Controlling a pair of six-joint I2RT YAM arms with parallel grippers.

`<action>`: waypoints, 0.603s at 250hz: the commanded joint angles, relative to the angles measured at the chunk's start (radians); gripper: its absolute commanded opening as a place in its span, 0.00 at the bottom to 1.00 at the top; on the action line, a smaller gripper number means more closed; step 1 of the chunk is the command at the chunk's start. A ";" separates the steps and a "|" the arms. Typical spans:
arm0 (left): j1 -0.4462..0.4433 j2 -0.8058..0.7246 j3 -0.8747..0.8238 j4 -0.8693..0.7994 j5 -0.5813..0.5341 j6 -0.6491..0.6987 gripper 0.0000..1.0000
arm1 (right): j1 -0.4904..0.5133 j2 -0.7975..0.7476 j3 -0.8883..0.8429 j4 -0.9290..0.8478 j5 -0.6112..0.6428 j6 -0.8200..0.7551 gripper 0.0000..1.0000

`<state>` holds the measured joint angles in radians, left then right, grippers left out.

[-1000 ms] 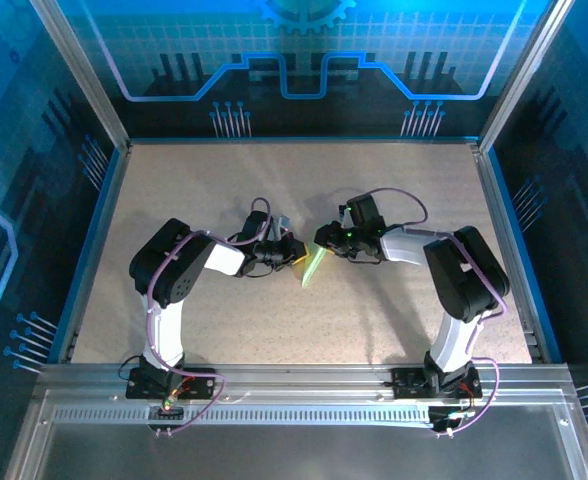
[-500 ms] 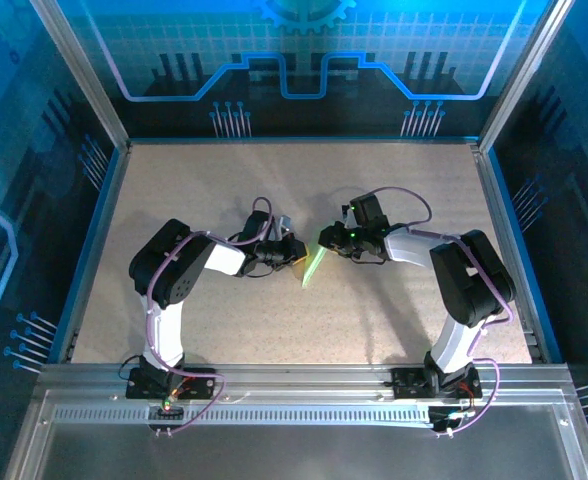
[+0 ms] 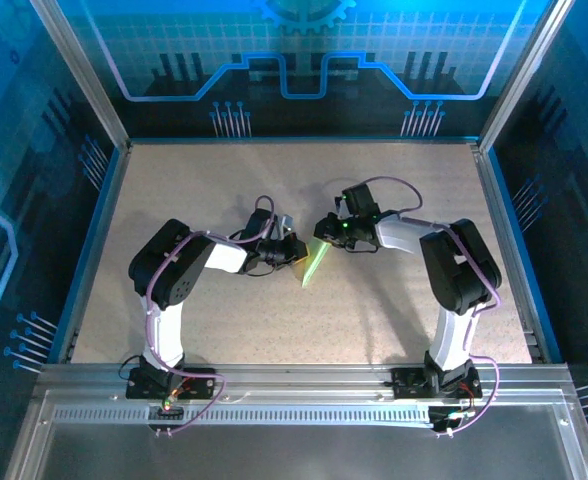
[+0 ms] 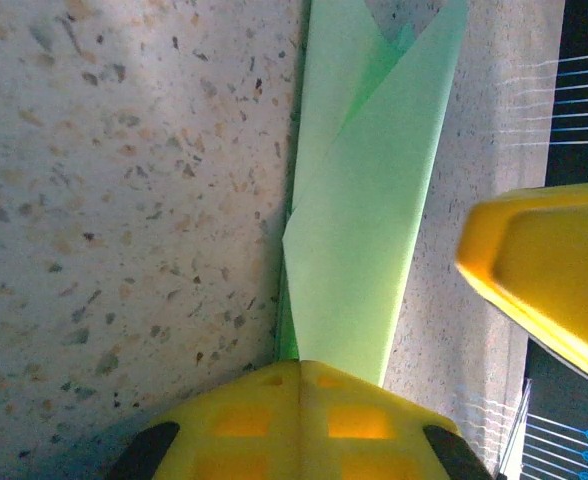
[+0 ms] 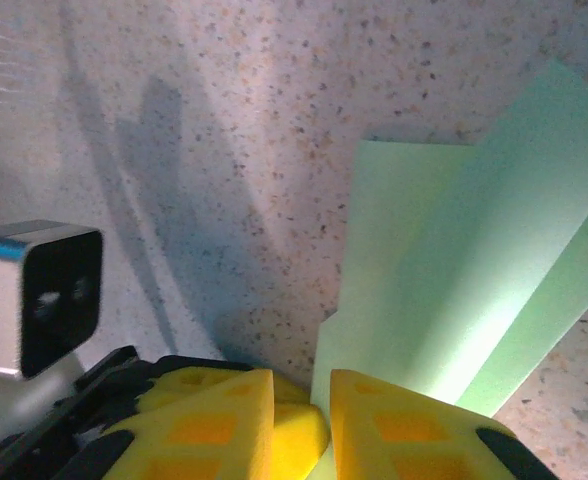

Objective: Fold a paper plane with a square sheet of paper (fold left side to right side)

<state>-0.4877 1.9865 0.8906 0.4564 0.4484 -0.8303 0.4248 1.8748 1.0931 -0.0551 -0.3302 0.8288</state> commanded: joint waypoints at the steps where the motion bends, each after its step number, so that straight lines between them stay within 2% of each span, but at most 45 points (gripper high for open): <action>1: -0.034 0.062 -0.001 -0.122 -0.102 0.049 0.02 | 0.012 0.029 0.033 -0.075 0.026 -0.025 0.23; 151: -0.039 0.080 0.018 -0.139 -0.096 0.054 0.07 | 0.012 0.036 -0.004 -0.110 0.059 -0.033 0.23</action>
<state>-0.4904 1.9862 0.9085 0.4171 0.4446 -0.8116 0.4305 1.9034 1.1053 -0.1356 -0.2886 0.8101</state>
